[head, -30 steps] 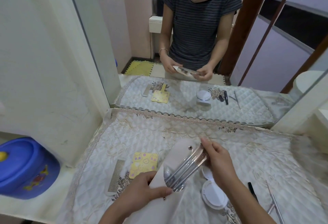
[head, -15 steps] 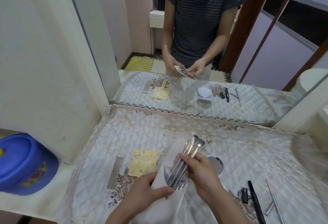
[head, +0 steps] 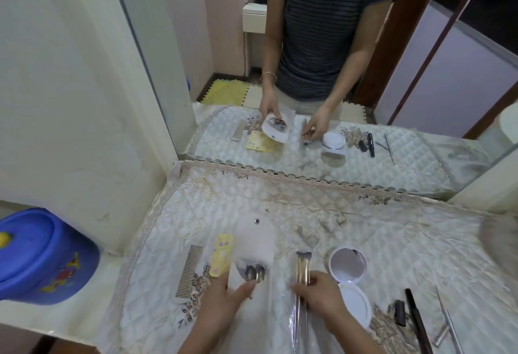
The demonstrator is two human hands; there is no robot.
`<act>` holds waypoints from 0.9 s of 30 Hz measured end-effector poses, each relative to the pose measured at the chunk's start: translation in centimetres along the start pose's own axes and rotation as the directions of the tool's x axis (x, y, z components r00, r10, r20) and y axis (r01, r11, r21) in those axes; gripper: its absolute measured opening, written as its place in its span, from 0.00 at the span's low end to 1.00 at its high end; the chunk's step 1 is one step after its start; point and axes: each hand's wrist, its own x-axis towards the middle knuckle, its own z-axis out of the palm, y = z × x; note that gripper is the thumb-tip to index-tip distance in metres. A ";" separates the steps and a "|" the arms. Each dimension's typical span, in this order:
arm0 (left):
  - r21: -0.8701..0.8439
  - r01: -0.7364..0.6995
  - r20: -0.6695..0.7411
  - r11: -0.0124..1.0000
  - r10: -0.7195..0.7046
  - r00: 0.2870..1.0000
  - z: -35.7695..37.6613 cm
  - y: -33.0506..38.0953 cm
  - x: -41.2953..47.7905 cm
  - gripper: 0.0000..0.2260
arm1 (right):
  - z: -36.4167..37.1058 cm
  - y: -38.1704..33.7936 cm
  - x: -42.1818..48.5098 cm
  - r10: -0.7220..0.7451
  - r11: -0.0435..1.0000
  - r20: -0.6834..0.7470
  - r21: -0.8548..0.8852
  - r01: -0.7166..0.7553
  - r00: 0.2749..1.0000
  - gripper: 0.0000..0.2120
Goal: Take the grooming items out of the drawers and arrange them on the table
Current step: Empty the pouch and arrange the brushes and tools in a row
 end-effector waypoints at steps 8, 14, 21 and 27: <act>0.044 -0.036 0.034 0.998 0.035 0.999 3.5 -0.2 1.9 0.16 | 0.6 -0.7 -1.3 -0.167 0.982 -0.099 -0.105 0.157 0.981 0.13; -0.021 -0.099 0.024 0.995 0.099 0.995 3.8 -0.6 1.9 0.17 | 1.0 -0.1 -2.7 -0.152 0.988 -0.136 -0.058 0.146 0.979 0.19; 0.137 -0.177 0.023 0.975 0.176 0.984 5.3 -0.6 2.9 0.22 | 0.6 0.7 -2.5 -0.170 0.985 -0.198 -0.042 0.165 0.965 0.19; 0.556 -0.352 0.045 0.753 0.395 0.917 4.9 -1.5 1.7 0.22 | 1.7 2.3 -2.0 -0.304 0.907 -0.156 -0.350 0.235 0.940 0.25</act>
